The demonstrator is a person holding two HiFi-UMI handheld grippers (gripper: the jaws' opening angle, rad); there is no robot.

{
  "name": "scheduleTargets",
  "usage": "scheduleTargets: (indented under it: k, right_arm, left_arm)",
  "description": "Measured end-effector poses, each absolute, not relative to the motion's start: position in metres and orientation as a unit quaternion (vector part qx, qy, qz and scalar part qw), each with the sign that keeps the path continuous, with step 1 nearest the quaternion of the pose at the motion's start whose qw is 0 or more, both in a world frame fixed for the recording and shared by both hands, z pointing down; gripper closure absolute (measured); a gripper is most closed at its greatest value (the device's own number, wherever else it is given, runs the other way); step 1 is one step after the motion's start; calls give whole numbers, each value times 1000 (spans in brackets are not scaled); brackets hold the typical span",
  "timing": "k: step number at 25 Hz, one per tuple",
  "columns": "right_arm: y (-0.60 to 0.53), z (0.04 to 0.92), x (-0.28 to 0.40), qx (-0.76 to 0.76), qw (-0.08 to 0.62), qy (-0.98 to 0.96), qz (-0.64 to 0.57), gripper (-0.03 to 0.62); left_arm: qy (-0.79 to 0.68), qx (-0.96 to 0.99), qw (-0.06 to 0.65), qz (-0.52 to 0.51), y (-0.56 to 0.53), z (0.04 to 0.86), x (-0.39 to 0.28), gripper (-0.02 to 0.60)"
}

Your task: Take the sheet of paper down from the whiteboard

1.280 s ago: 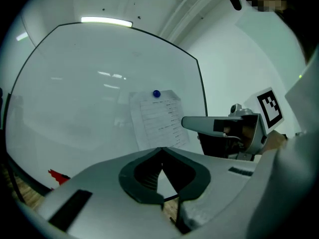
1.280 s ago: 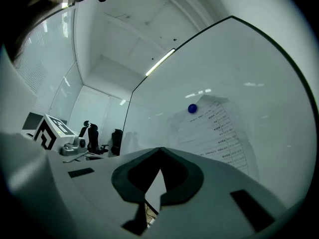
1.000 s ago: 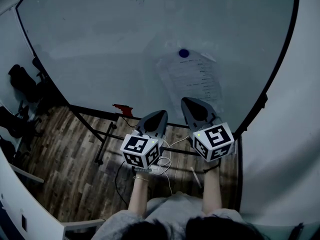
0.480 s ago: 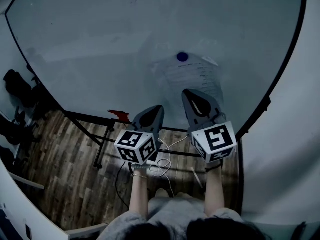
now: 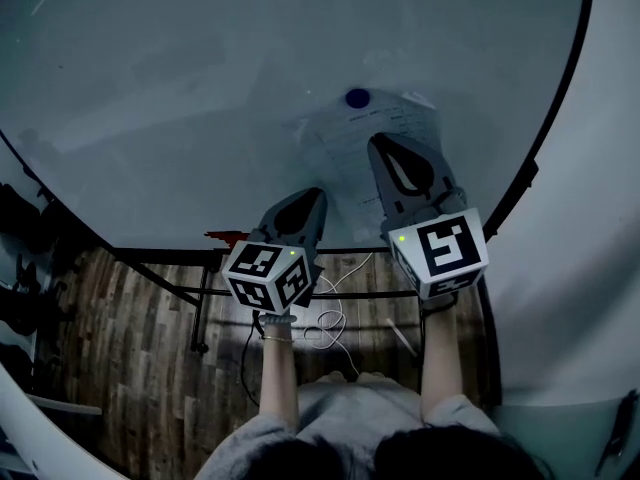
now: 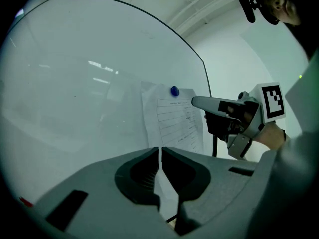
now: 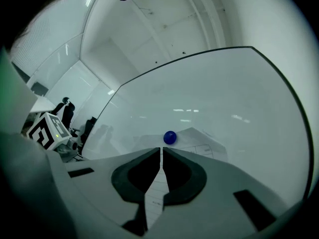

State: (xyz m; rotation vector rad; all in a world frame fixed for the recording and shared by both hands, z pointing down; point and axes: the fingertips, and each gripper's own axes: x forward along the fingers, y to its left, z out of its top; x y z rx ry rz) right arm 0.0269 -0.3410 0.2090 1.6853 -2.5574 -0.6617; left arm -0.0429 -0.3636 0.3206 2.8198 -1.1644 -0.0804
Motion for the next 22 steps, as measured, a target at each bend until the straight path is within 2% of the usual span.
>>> scheduleTargets:
  k: [8,11,22]
  right_arm:
    - [-355,194,17,576,55,-778,-245,591]
    - [-359,182,10,580,62,-770,-260,536]
    - [-362,176,14,602,97,-742,-280,497]
  left_arm:
    - [-358,933,41,-20,-381,326,-47,575]
    - [-354,934,37,-21,-384,321,-51,574]
    - [-335,941,26,-41,-380,320,-46,535]
